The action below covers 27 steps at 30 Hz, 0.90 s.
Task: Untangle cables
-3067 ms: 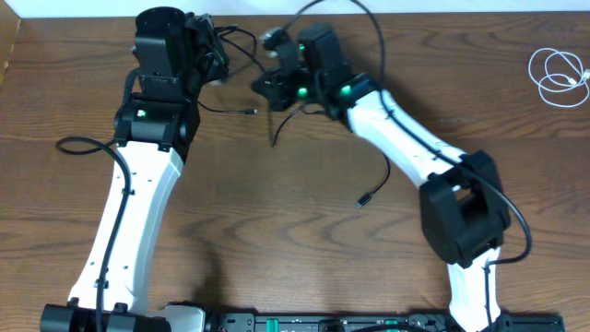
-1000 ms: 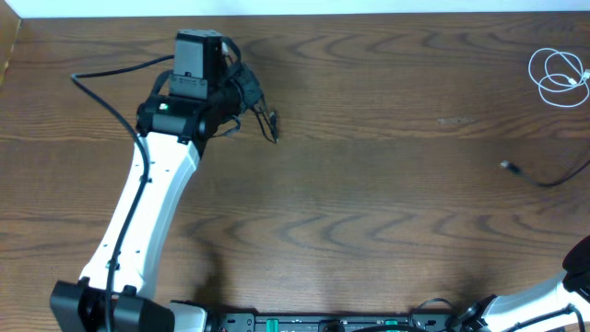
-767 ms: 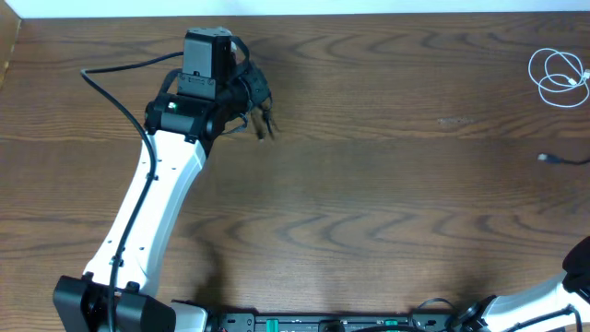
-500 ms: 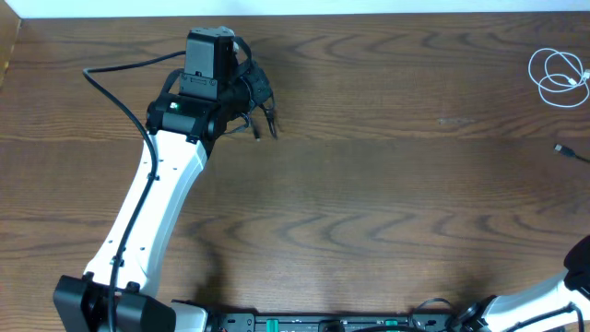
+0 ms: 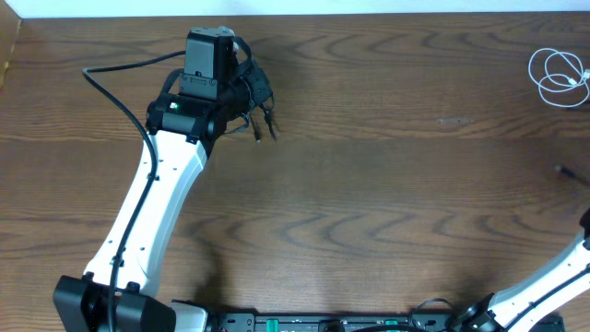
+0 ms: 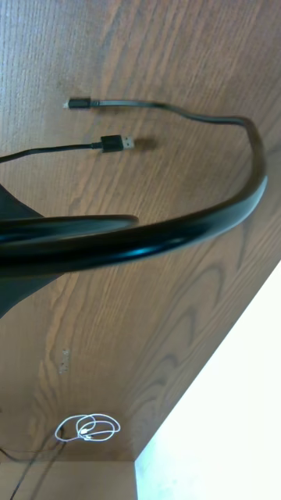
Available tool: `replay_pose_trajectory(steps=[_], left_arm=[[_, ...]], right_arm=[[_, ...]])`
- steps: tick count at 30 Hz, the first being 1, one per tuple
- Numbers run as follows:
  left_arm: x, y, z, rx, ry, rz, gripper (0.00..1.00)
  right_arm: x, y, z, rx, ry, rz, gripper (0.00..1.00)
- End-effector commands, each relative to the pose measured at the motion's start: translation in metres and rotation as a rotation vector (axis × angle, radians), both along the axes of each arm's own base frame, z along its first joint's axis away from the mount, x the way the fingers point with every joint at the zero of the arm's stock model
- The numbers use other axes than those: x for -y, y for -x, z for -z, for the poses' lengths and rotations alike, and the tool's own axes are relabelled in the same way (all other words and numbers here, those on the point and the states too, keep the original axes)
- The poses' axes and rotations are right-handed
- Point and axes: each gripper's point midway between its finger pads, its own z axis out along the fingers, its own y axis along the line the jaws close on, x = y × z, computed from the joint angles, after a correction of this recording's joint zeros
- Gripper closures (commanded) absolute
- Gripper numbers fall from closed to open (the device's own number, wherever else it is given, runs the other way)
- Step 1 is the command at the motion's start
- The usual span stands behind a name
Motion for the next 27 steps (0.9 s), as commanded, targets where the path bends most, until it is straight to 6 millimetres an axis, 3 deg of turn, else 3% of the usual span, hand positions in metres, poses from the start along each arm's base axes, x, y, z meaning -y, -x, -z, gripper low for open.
replay_pose_trajectory(steps=[1,5,8,11,15,19,23,27], left_arm=[[0.005,-0.005,0.006,-0.007,-0.012,0.029,0.92],[0.006,-0.005,0.011,-0.02,-0.016,0.03,0.92],[0.005,-0.005,0.011,-0.021,-0.017,0.029,0.92],[0.006,-0.005,0.011,-0.02,-0.016,0.029,0.92],[0.009,-0.004,0.01,-0.017,-0.012,0.042,0.92],[0.044,0.001,-0.008,0.092,0.028,0.288,0.92],[0.08,0.016,-0.026,0.195,0.082,0.524,0.92],[0.097,0.03,-0.03,0.237,0.106,0.663,0.92]], right_arm=[[-0.006,0.003,0.023,-0.048,-0.07,0.012,0.77],[-0.01,0.014,0.035,-0.091,-0.119,0.031,0.51],[-0.018,0.012,0.031,-0.073,-0.154,0.013,0.44],[-0.039,0.001,0.019,0.009,-0.224,-0.087,0.37],[-0.094,-0.022,-0.018,0.211,-0.365,-0.328,0.3],[-0.15,-0.041,-0.047,0.338,-0.438,-0.535,0.3],[-0.207,-0.058,-0.052,0.33,-0.479,-0.663,0.3],[-0.266,-0.072,-0.052,0.307,-0.491,-0.797,0.3]])
